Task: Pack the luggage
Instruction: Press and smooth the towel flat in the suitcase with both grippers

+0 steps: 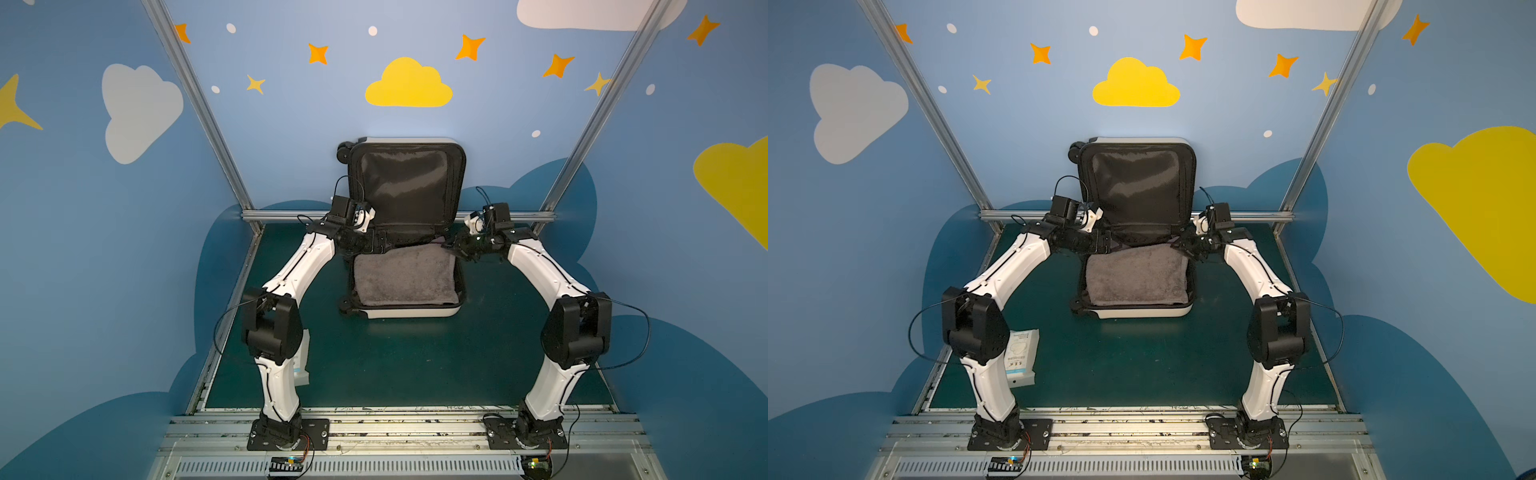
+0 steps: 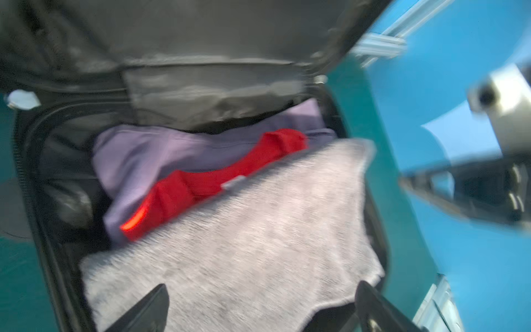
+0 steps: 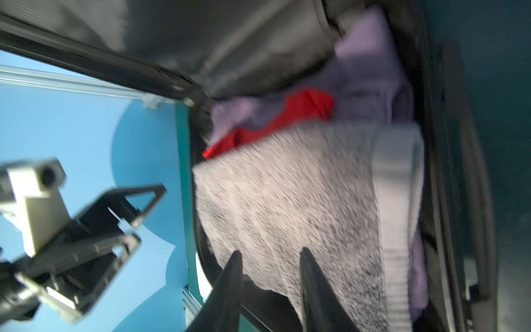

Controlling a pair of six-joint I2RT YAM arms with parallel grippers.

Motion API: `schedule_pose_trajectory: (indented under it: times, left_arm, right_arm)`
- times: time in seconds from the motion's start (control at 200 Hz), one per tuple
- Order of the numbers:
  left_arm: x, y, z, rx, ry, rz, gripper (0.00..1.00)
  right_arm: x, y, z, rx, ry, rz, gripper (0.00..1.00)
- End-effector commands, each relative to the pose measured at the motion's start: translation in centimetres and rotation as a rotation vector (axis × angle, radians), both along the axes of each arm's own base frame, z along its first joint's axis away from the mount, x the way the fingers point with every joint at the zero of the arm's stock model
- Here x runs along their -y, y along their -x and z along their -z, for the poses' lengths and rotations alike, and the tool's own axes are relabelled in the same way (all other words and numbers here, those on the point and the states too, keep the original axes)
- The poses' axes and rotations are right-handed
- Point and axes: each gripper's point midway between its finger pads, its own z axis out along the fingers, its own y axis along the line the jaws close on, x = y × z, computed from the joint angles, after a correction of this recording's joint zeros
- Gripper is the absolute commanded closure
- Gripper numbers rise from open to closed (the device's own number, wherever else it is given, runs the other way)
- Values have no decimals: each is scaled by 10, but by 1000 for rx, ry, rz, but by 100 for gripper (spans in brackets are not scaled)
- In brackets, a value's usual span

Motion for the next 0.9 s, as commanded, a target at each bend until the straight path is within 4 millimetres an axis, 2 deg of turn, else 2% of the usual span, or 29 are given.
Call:
schedule_pose_trajectory:
  times: [0.0,0.11,0.21,0.425,0.601,0.676,0.736,0.896]
  left_arm:
    - [13,26,9,-52,38,36,1]
    - [19,44,33,-89,33,44,1]
    - [20,52,57,-129,41,31,1]
    - [10,46,99,-158,-36,-12,1]
    - [-3,38,111,-154,-86,-44,1]
    - [-9,34,112,-151,-95,-58,1]
    - [-12,32,111,-151,-95,-57,1]
    - [-20,26,107,-135,-123,-53,1]
  right_arm:
    - [-11,-8,16,-50,-18,-44,66]
    - [-16,-24,29,-54,-34,-40,66]
    - [-18,-38,51,-74,-45,-23,67]
    - [-16,-71,95,-100,-59,22,68]
    - [-26,-77,113,-152,-71,10,69]
    - [-28,-73,111,-158,-83,-4,69]
    - [-27,-70,101,-143,-93,-9,68]
    - [-17,-59,48,-56,-117,-23,66]
